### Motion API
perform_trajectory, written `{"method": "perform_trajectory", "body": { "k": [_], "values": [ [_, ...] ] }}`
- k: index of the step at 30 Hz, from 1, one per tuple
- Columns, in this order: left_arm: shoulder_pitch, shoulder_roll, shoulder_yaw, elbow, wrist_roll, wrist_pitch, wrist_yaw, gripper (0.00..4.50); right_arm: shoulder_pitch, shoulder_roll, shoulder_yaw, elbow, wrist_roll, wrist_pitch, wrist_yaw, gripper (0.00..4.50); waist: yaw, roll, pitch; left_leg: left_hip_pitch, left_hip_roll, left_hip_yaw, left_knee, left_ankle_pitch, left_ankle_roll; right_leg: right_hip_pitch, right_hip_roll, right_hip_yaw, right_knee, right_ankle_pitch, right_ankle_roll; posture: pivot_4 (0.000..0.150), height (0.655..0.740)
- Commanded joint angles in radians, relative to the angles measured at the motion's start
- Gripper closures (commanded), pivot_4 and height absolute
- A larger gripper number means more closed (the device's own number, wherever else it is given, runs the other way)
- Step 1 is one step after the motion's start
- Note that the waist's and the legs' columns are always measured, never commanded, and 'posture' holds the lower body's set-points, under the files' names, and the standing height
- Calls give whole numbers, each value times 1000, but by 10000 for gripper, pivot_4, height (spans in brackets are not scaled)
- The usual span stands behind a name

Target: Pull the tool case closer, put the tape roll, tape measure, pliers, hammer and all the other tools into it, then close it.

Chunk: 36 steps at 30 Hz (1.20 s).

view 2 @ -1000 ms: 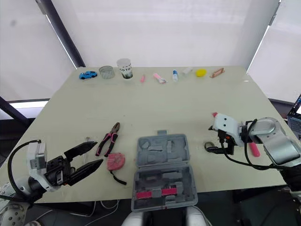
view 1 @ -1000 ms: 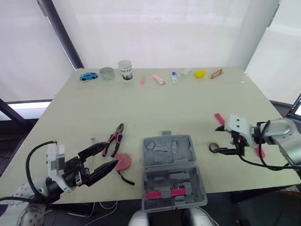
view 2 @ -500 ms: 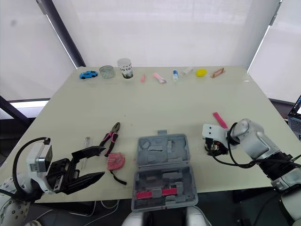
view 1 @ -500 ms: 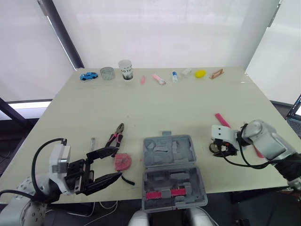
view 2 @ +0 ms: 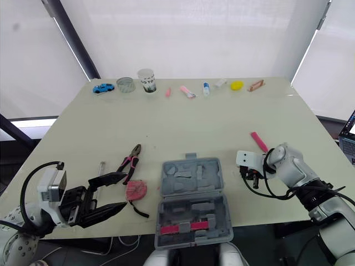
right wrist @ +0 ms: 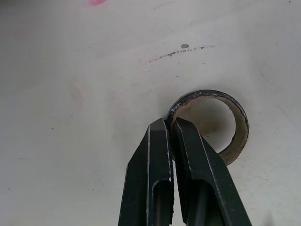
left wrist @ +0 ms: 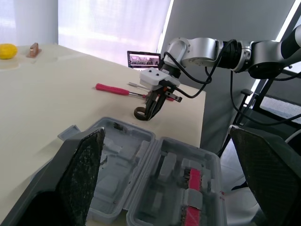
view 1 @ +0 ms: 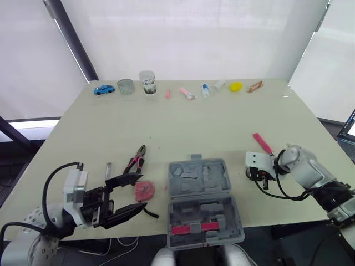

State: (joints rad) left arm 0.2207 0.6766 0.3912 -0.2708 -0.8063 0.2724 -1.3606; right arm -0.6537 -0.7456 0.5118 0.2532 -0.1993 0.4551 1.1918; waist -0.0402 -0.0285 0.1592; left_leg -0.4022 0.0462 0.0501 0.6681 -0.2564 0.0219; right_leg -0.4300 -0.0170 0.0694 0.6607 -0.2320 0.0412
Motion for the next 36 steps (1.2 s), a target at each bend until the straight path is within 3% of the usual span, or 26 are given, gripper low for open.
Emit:
{"method": "perform_trajectory", "body": {
  "k": [1, 7, 13, 19, 26, 36],
  "values": [
    [3, -5, 12, -26, -7, -17, 10, 0, -50, -9, -33, -68, 14, 6, 46, 44310, -1, 0, 0, 0, 0, 0, 0, 0, 0, 0, 0, 0, 0, 0, 0, 1500, 7400],
    [29, -41, 55, -42, -31, -13, 88, 0, -203, 42, -11, -226, 82, 96, 194, 44310, -4, 1, 1, 0, 1, -3, 0, 0, 0, -2, 1, 1, 1, 1, 2, 1500, 7400],
    [87, -76, 156, -21, -67, -12, 158, 0, -418, 240, 56, -137, 74, 52, 208, 44310, -3, 1, 1, 0, 2, -3, 0, 0, 0, -2, 0, -1, 2, 1, 1, 1500, 7400],
    [163, -118, 229, 3, -61, -38, 190, 0, -584, 493, 163, 199, 5, -130, 166, 44310, -3, 1, 1, 0, 1, -2, 0, 0, 0, -2, -1, -2, 1, -1, -2, 1500, 7400],
    [206, -149, 246, -7, -49, -69, 217, 0, -684, 742, 168, 634, -55, -319, 20, 44310, -3, 1, 1, -2, 1, -2, -1, 0, -1, -2, -2, -4, 1, -1, -2, 1500, 7400],
    [228, -155, 234, -32, -43, -78, 243, 0, -678, 813, 138, 810, -95, -403, 43, 44310, -6, 0, 1, -4, 2, -3, -1, 0, -2, -4, -3, -5, 1, -1, -3, 1500, 7400]
  ]
}}
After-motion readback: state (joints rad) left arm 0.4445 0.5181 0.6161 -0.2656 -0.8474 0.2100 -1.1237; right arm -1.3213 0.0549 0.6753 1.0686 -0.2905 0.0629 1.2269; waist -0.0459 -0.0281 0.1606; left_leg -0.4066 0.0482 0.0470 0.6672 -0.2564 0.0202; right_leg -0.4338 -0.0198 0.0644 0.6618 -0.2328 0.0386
